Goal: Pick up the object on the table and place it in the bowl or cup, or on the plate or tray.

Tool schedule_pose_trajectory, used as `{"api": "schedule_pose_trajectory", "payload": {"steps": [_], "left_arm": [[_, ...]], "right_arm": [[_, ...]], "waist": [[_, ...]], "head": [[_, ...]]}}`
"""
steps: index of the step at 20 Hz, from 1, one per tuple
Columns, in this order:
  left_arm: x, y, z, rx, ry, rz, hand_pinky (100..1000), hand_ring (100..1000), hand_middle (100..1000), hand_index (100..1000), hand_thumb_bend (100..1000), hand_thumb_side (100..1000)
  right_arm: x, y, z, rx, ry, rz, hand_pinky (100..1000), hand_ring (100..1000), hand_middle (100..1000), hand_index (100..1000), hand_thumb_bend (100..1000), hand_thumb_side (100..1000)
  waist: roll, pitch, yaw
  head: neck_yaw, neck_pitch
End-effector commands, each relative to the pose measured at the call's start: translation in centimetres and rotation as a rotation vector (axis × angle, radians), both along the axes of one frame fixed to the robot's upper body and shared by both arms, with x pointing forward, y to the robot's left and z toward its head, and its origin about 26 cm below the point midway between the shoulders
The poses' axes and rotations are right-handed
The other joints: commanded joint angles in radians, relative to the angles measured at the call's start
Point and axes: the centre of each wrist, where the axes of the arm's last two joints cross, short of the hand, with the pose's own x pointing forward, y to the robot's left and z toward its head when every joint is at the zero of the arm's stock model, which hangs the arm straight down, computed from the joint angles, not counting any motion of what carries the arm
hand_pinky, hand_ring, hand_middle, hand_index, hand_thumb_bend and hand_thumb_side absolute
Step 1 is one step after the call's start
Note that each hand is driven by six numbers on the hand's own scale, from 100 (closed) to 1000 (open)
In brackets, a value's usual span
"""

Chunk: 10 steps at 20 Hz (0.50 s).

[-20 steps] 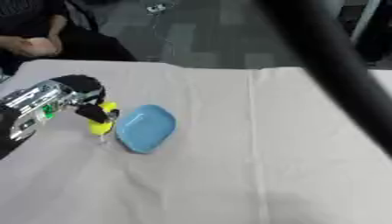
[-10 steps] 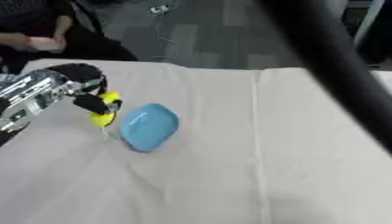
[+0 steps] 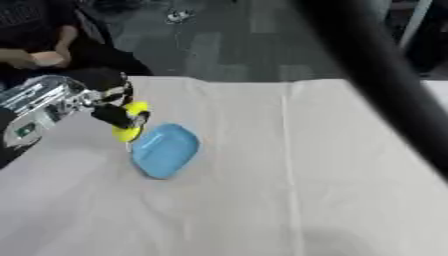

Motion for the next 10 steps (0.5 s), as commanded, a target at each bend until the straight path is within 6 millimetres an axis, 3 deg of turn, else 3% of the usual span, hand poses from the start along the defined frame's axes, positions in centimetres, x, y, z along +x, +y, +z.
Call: {"api": "schedule_pose_trajectory", "payload": {"steps": [1, 10], "left_arm": [[0.05, -0.22, 1.20, -0.011, -0.019, -0.013, 100, 100, 101, 405, 100, 790], [0.14, -0.74, 0.36, -0.094, 0.017, -0.019, 100, 100, 104, 412, 100, 794]], "right_arm": [[0.10, -0.60, 1.20, -0.017, -0.027, 0.011, 151, 413, 465, 151, 100, 975], [0.23, -1.12, 1.76, -0.015, -0.019, 0.030, 150, 412, 466, 151, 100, 974]], "waist": [[0.003, -0.012, -0.004], [0.011, -0.014, -0.017]], "head": [[0.012, -0.013], [0.000, -0.016]]}}
